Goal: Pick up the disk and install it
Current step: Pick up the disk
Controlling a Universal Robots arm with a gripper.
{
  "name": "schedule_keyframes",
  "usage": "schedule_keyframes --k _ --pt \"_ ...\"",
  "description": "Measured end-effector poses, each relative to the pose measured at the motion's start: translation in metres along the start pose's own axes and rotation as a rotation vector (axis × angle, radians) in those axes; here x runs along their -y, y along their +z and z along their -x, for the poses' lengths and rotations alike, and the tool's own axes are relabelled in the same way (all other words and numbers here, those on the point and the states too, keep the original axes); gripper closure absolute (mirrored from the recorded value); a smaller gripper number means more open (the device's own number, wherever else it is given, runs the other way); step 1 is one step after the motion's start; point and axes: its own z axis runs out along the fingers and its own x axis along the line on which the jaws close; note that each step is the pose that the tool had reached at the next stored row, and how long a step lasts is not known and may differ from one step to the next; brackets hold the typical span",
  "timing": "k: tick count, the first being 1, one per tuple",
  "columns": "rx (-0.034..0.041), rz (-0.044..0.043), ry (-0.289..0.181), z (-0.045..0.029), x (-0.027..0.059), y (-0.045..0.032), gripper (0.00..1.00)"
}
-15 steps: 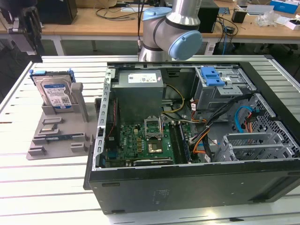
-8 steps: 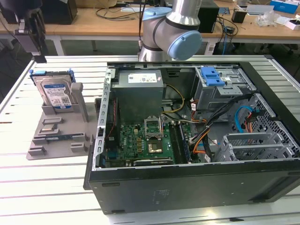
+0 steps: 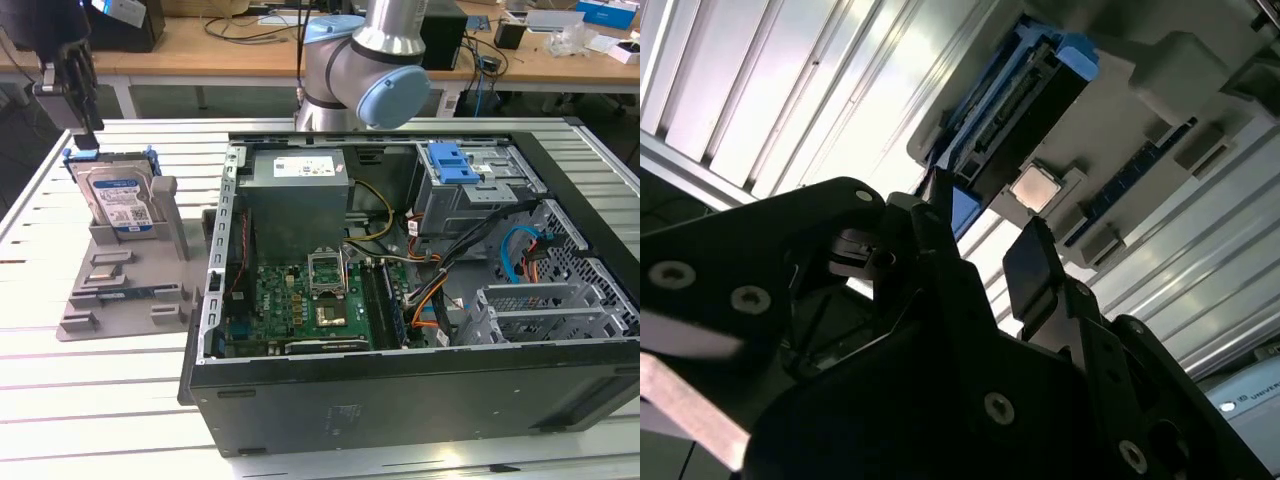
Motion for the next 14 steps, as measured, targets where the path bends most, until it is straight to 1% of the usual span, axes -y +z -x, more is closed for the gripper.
schedule_keyframes --k 5,7,9,10,12,14 --pt "0.0000 -0.0001 0.000 0.0001 -0.0015 0.0113 0.52" --pt "0.0000 0.0000 0.000 0.0001 -0.0025 0.0198 0.52" --pt "0.0000 0.0001 0.000 0.0002 -0.0031 0.0239 0.52" --pt "0.0000 0.0001 0.000 0.0002 -0.0036 0.0277 0.52" --pt "0.0000 0.0000 0.000 0.0004 -0.0046 0.0319 0.52" --pt "0.0000 -0.0001 0.000 0.0006 -0.0067 0.0383 0.52"
